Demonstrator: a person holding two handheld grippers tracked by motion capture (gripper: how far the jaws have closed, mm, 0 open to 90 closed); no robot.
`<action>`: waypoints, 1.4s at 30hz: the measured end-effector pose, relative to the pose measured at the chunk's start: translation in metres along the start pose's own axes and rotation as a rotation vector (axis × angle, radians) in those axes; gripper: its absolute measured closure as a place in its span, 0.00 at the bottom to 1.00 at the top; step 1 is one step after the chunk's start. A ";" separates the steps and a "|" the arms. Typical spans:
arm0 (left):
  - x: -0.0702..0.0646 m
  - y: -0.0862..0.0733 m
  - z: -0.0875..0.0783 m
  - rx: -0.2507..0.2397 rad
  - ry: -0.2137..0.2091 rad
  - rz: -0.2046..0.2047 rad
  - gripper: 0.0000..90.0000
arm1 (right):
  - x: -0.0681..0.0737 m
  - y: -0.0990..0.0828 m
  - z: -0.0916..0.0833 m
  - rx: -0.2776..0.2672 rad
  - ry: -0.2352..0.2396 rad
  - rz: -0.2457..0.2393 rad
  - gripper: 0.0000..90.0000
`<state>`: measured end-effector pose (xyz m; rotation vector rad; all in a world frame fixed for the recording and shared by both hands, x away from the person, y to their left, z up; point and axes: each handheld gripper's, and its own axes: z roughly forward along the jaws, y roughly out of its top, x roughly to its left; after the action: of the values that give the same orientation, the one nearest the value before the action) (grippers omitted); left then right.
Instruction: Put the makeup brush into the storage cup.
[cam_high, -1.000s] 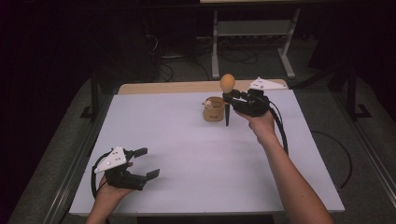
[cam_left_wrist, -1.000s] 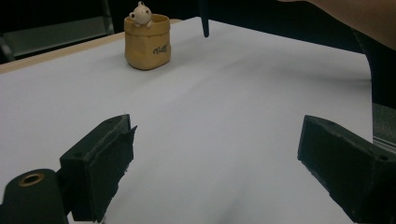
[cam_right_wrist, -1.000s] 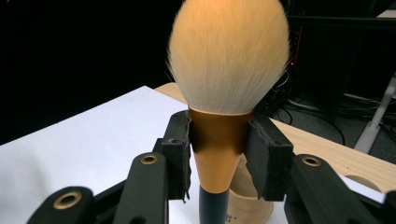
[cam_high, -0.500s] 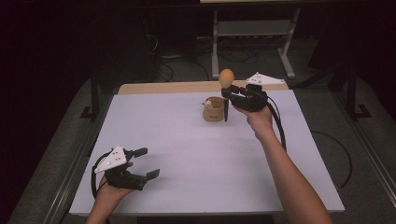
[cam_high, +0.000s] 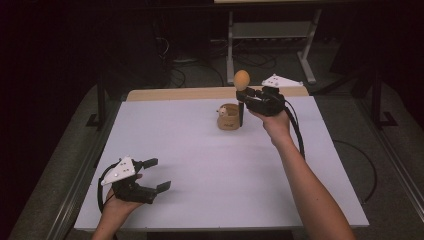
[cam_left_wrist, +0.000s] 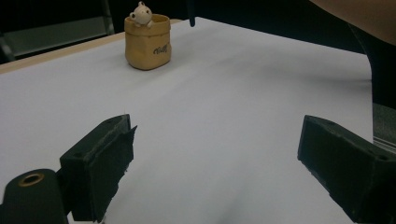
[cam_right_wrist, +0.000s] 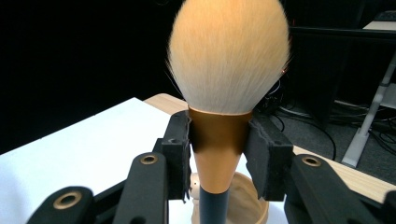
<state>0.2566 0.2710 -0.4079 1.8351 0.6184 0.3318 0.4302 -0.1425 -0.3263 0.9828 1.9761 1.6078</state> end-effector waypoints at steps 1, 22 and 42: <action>0.000 0.000 0.000 -0.001 -0.001 0.002 0.11 | 0.000 0.001 0.001 -0.005 -0.001 0.003 0.69; -0.001 0.000 0.001 -0.006 -0.005 0.001 0.11 | -0.004 0.020 0.009 -0.022 -0.025 -0.006 0.69; 0.000 0.000 -0.001 -0.008 -0.003 -0.003 0.11 | -0.010 0.023 0.030 -0.038 -0.045 0.005 0.68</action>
<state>0.2563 0.2715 -0.4074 1.8269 0.6168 0.3297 0.4640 -0.1279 -0.3126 1.0016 1.9078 1.6059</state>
